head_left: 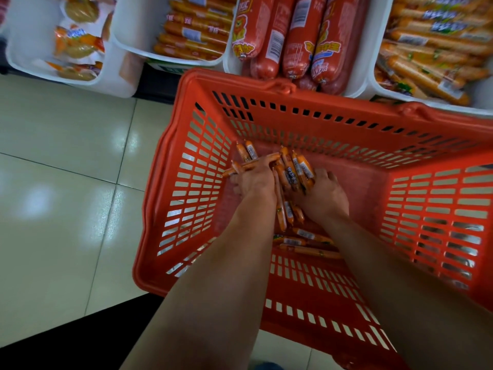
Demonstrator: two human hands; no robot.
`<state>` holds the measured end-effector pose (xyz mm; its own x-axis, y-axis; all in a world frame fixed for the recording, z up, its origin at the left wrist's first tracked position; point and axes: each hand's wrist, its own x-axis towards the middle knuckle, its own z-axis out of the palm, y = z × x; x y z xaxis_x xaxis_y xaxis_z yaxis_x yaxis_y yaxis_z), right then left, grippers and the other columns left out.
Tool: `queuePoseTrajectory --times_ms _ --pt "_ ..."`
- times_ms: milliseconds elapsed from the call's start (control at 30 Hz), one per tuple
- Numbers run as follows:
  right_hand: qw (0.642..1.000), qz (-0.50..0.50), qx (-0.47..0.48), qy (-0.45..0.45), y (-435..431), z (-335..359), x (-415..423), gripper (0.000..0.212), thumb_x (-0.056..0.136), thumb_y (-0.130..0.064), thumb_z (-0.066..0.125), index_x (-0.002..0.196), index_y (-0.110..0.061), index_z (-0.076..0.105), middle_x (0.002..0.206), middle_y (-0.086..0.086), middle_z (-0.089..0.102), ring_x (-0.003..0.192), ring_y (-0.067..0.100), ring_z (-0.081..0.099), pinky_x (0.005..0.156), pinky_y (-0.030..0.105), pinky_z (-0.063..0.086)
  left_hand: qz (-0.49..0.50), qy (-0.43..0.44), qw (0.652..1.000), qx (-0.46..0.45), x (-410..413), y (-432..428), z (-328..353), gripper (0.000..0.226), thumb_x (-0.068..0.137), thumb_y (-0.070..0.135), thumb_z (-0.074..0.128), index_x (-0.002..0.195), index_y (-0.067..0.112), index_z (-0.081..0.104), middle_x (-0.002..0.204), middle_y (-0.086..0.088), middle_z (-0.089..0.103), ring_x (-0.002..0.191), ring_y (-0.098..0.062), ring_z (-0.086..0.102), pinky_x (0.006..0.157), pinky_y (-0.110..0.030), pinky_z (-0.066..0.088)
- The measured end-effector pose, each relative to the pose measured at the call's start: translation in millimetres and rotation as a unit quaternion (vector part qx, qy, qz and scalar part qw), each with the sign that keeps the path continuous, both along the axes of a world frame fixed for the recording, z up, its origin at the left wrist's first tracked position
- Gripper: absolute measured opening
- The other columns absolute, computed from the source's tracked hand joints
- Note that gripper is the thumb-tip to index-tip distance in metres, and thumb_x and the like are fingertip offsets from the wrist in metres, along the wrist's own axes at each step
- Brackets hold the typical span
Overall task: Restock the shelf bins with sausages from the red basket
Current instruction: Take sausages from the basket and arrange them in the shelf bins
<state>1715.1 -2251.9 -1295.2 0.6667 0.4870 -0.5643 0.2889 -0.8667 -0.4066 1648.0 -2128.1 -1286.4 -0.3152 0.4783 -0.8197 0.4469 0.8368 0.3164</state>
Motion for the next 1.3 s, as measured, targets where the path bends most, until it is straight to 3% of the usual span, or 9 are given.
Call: queuePoseTrajectory --times_ms 133,267,400,533,700,900,1067,1167,1300 --pt "0.999 -0.012 0.025 0.017 -11 -2 -4 0.073 0.072 -0.052 0.079 0.126 -0.016 0.048 0.124 0.007 0.052 0.112 0.032 0.055 0.082 0.039 0.045 0.009 -0.004 1.0 0.006 2 -2 -3 0.116 0.069 0.07 0.073 0.154 0.018 0.014 0.152 -0.014 0.034 0.136 -0.042 0.038 0.111 -0.057 0.033" --pt "0.999 -0.012 0.025 0.032 -19 -4 -7 0.074 0.07 -0.052 0.081 0.125 -0.015 0.048 0.124 0.007 0.051 0.113 0.03 0.054 0.086 0.04 0.045 0.037 0.02 0.999 0.011 9 5 -8 0.117 0.06 0.082 0.068 0.145 0.013 0.028 0.14 -0.014 0.046 0.125 -0.039 0.048 0.105 -0.055 0.041" --pt "0.999 -0.014 0.028 0.031 -23 -3 -8 0.074 0.069 -0.052 0.081 0.126 -0.018 0.048 0.122 0.005 0.051 0.112 0.03 0.054 0.087 0.042 0.047 0.019 0.016 0.999 0.032 11 1 -9 0.101 0.066 0.066 0.071 0.146 0.019 0.029 0.139 -0.011 0.042 0.124 -0.035 0.045 0.104 -0.054 0.042" --pt "0.998 -0.03 0.053 0.018 -28 -2 -15 0.074 0.069 -0.049 0.082 0.129 -0.02 0.048 0.122 0.004 0.053 0.111 0.028 0.054 0.088 0.04 0.047 0.017 -0.025 0.997 0.076 4 -7 -13 0.105 0.067 0.055 0.076 0.153 0.033 0.02 0.148 -0.009 0.039 0.133 -0.036 0.044 0.107 -0.057 0.04" --pt "0.996 -0.056 0.07 0.025 -32 -2 -19 0.067 0.072 -0.045 0.081 0.126 -0.022 0.049 0.122 0.003 0.053 0.111 0.028 0.055 0.089 0.043 0.049 -0.007 -0.057 0.992 0.109 -2 -6 -14 0.091 0.074 0.046 0.077 0.152 0.04 0.029 0.156 -0.006 0.029 0.142 -0.033 0.035 0.111 -0.055 0.037" --pt "0.996 -0.051 0.064 0.022 -32 -3 -19 0.065 0.072 -0.049 0.079 0.123 -0.022 0.049 0.12 0.003 0.053 0.108 0.028 0.055 0.087 0.044 0.049 -0.068 -0.017 0.993 0.098 3 -4 -6 0.077 0.078 0.056 0.075 0.143 0.03 0.042 0.147 -0.01 0.034 0.138 -0.034 0.034 0.105 -0.048 0.04" --pt "0.996 -0.058 0.07 0.018 -32 -4 -22 0.071 0.071 -0.049 0.081 0.128 -0.022 0.047 0.124 0.002 0.053 0.114 0.027 0.054 0.092 0.046 0.049 -0.094 0.051 0.991 0.078 15 -2 -2 0.104 0.07 0.07 0.073 0.149 0.017 0.031 0.149 -0.01 0.032 0.14 -0.034 0.03 0.109 -0.052 0.034" --pt "0.994 -0.069 0.088 0.021 -32 -4 -25 0.082 0.067 -0.052 0.082 0.134 -0.024 0.044 0.127 0.0 0.052 0.117 0.025 0.054 0.095 0.047 0.048 -0.087 0.069 0.991 0.07 23 2 -1 0.115 0.073 0.064 0.074 0.154 0.01 0.013 0.155 -0.013 0.024 0.141 -0.035 0.026 0.111 -0.05 0.032" --pt "0.998 -0.042 0.056 0.001 -25 -4 -28 0.1 0.058 -0.063 0.082 0.137 -0.019 0.039 0.129 0.006 0.053 0.119 0.029 0.052 0.098 0.045 0.046 -0.133 0.04 0.985 0.103 17 -4 -5 0.104 0.08 0.041 0.077 0.154 0.01 0.011 0.153 -0.015 0.025 0.137 -0.039 0.03 0.112 -0.05 0.033"
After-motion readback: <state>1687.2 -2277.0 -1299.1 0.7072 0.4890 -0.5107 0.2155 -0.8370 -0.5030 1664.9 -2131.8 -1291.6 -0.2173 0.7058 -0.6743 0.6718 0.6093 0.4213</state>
